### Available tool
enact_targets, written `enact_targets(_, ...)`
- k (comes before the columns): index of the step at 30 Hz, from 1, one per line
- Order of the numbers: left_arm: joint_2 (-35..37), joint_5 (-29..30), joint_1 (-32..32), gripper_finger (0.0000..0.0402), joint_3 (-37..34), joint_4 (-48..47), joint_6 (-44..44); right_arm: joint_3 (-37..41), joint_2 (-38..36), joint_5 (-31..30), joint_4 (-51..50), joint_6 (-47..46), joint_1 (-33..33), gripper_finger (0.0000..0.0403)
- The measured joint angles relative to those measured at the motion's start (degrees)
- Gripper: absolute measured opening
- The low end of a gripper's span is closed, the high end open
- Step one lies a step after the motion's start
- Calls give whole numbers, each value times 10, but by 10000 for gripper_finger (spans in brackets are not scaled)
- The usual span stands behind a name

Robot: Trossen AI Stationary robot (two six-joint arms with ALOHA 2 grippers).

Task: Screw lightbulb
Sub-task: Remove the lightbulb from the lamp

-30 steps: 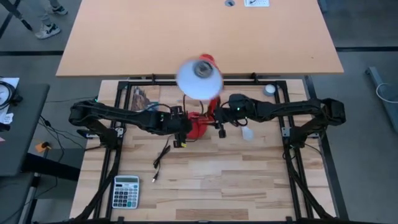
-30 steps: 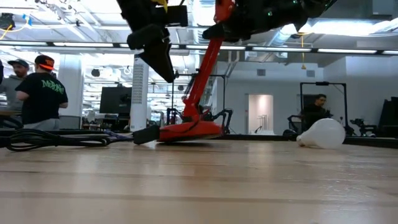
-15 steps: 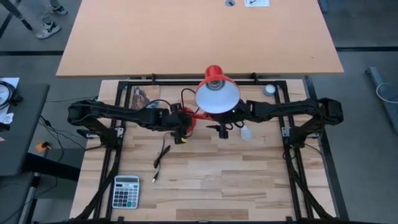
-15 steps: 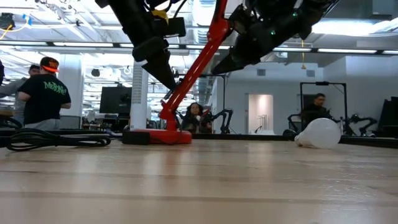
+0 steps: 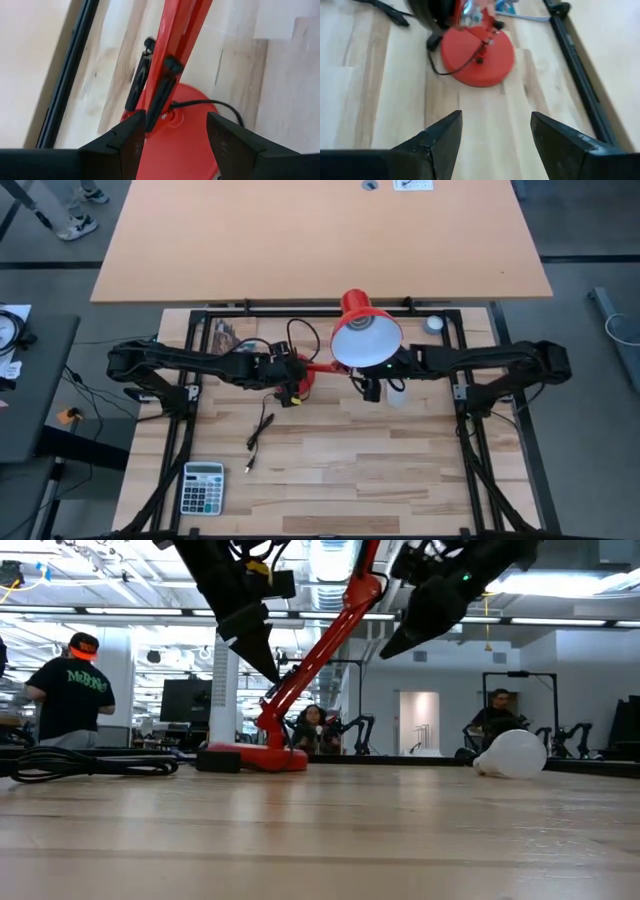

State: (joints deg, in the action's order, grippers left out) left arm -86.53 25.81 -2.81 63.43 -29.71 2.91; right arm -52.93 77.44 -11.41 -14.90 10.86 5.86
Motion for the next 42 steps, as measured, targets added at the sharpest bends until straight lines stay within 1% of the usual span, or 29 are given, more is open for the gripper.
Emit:
enact_targets(6, 0, 0, 0, 201, 0, -5, -12, 0, -61, -39, -51, -34, -15, 248)
enact_targets(12, 0, 1, 2, 201, 0, -12, -30, 0, -128, -41, -75, -90, -55, 248)
enact_targets(16, 0, 1, 2, 201, 0, 12, -32, -2, -166, -41, -73, -141, -100, 248)
enact_targets(19, 0, 1, 5, 201, 0, 22, -34, -2, -173, -41, -79, -172, -138, 248)
enact_targets(24, 0, 2, 27, 201, 0, 21, -58, -2, -158, -42, -103, -237, -194, 248)
enact_targets(27, 7, 1, 50, 201, 0, 18, -69, -2, -144, -62, -131, -260, -216, 248)
enact_targets(29, 24, 11, 65, 201, 5, 5, -77, -2, -135, -69, -147, -261, -224, 248)
enact_targets(34, 103, 70, 101, 201, 18, -45, -126, -2, -116, -70, -141, -252, -239, 248)
enact_targets(38, 175, 78, 138, 201, 17, -77, -160, -2, -122, -70, -133, -232, -239, 248)
enact_targets(40, 209, 82, 161, 198, 5, -69, -158, -2, -131, -79, -120, -215, -239, 246)
enact_targets(42, 238, 85, 179, 186, -9, -46, -134, -2, -142, -87, -94, -186, -237, 238)
